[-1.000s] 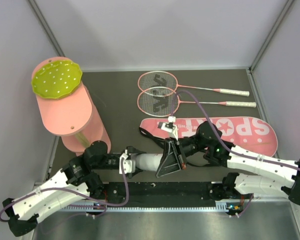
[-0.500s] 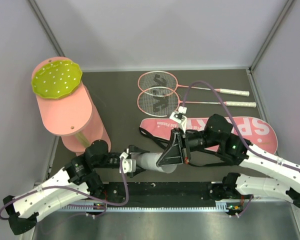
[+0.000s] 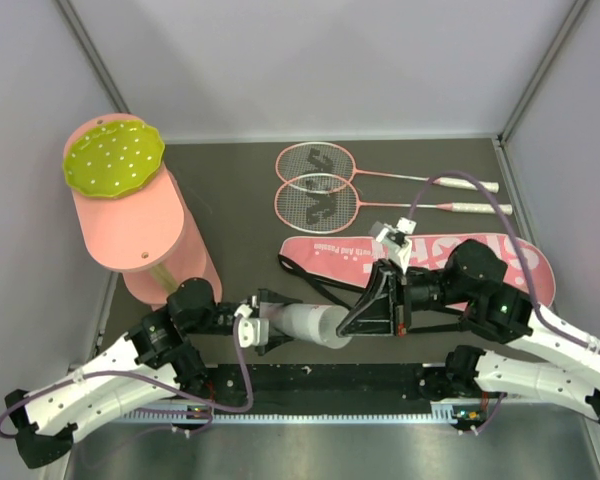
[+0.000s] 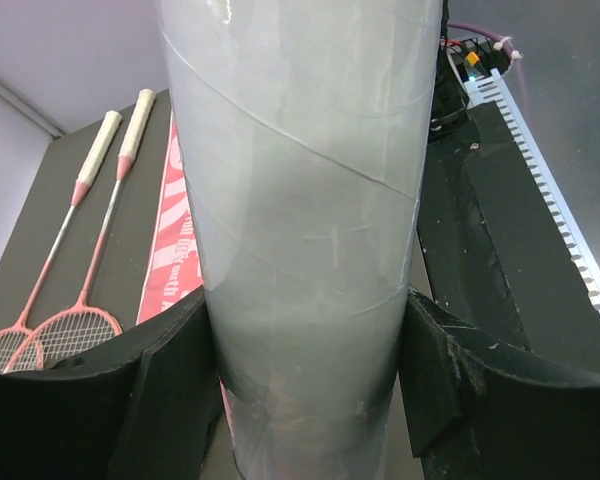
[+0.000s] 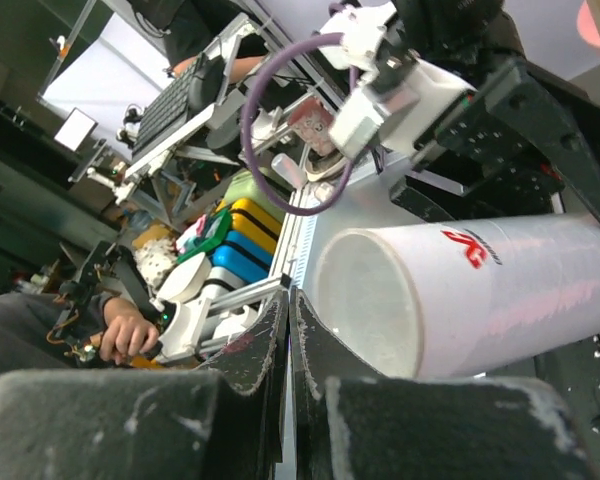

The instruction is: Pack up the badminton gear

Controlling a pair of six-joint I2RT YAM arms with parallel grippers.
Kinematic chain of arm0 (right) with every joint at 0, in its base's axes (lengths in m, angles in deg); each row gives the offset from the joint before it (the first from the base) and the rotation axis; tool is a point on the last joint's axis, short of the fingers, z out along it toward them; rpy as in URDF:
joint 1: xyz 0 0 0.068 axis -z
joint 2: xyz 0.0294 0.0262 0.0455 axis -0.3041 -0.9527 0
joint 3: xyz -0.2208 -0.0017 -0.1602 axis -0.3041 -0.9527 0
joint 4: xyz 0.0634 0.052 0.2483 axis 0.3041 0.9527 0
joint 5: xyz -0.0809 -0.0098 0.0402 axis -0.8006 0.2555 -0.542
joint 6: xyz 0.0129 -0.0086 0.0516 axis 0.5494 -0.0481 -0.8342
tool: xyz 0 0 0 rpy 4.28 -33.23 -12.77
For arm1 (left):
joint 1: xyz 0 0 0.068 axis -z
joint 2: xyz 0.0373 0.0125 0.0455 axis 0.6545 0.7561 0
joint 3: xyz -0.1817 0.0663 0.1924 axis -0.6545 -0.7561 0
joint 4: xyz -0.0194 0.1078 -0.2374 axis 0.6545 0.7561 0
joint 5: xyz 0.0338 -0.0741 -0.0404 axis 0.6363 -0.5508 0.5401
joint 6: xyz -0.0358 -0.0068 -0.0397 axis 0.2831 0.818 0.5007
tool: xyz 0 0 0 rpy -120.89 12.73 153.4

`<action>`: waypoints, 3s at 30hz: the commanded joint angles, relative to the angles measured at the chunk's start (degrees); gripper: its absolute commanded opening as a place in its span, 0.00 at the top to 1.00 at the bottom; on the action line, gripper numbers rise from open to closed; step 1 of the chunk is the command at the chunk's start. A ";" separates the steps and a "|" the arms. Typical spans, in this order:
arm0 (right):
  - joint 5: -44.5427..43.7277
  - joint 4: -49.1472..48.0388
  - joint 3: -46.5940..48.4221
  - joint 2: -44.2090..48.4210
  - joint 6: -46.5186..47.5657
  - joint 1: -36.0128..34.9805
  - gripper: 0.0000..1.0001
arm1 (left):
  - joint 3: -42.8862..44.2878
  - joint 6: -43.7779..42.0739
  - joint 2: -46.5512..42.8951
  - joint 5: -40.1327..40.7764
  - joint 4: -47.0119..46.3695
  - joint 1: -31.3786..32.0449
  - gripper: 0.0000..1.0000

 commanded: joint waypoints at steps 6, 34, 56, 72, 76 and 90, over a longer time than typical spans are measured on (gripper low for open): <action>-1.12 -9.61 -6.60 -7.91 -1.81 0.35 1.00 | 3.22 3.19 1.65 -2.21 -7.84 0.22 1.00; -62.38 52.69 7.65 16.97 14.97 3.17 0.36 | 73.86 47.32 81.08 57.08 37.14 -11.29 1.00; -65.36 54.63 7.21 9.94 17.70 3.34 0.33 | 95.51 49.96 106.24 72.05 50.69 -33.97 1.00; -61.94 52.53 7.03 2.21 15.33 3.25 0.31 | 91.11 48.46 100.10 65.38 44.19 -33.09 0.05; -61.06 51.03 6.07 0.19 15.15 3.51 0.27 | 91.29 47.50 97.29 62.39 42.61 -31.78 0.04; -40.67 32.75 -6.59 -7.98 11.29 21.26 0.25 | 74.34 39.68 75.49 39.47 26.70 -17.54 0.03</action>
